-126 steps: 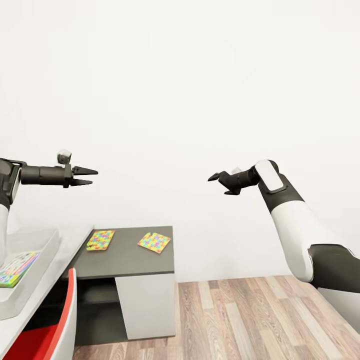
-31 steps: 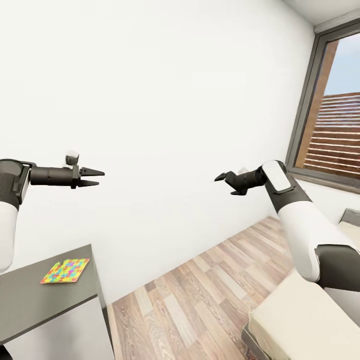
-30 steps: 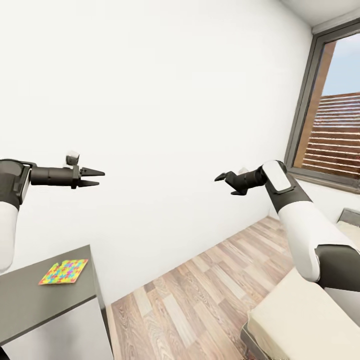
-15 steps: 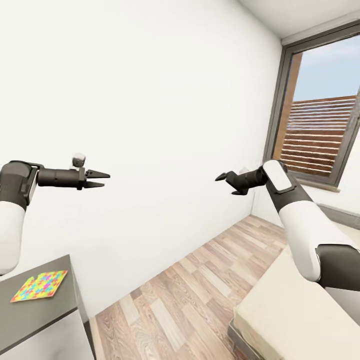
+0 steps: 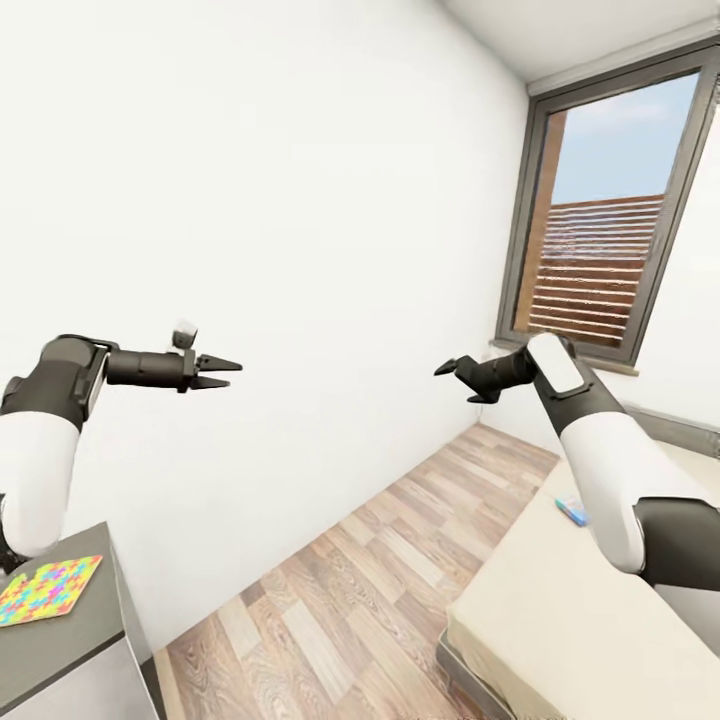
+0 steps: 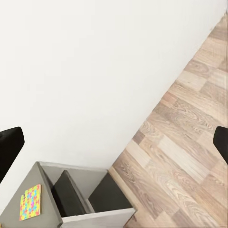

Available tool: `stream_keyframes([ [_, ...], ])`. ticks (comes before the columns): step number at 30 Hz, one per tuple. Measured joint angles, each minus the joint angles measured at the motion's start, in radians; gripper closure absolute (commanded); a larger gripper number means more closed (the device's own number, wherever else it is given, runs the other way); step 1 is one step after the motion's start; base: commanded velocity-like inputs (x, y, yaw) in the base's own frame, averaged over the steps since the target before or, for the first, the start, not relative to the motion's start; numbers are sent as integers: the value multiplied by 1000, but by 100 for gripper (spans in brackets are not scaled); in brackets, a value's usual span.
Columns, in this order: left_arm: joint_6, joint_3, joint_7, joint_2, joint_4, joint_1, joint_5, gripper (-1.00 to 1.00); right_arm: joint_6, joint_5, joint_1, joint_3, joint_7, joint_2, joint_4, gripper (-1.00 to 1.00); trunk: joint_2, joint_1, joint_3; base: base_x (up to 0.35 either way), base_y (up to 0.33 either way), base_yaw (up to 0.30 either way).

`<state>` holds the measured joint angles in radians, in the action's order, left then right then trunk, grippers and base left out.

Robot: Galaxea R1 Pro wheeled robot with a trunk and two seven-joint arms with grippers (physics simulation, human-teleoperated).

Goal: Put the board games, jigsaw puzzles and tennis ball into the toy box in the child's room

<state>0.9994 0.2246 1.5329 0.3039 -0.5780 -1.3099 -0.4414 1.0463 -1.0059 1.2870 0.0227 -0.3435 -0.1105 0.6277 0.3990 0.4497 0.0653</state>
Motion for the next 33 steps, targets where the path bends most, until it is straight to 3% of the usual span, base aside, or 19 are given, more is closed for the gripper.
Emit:
stream_keyframes([
  [8,-28,1,-66,-37,0,35,3,-100,0,-4,-37,0,0,-23,3,-100,0,0,-10,0,0,-90],
  [23,-83,1,-205,-110,2,97,11,-100,0,-5,-112,0,1,-31,9,-100,0,0,-33,0,0,-23],
  [33,-148,2,-377,-175,3,165,13,-100,-6,1,-203,2,1,-30,9,-100,0,0,-50,0,0,0],
])
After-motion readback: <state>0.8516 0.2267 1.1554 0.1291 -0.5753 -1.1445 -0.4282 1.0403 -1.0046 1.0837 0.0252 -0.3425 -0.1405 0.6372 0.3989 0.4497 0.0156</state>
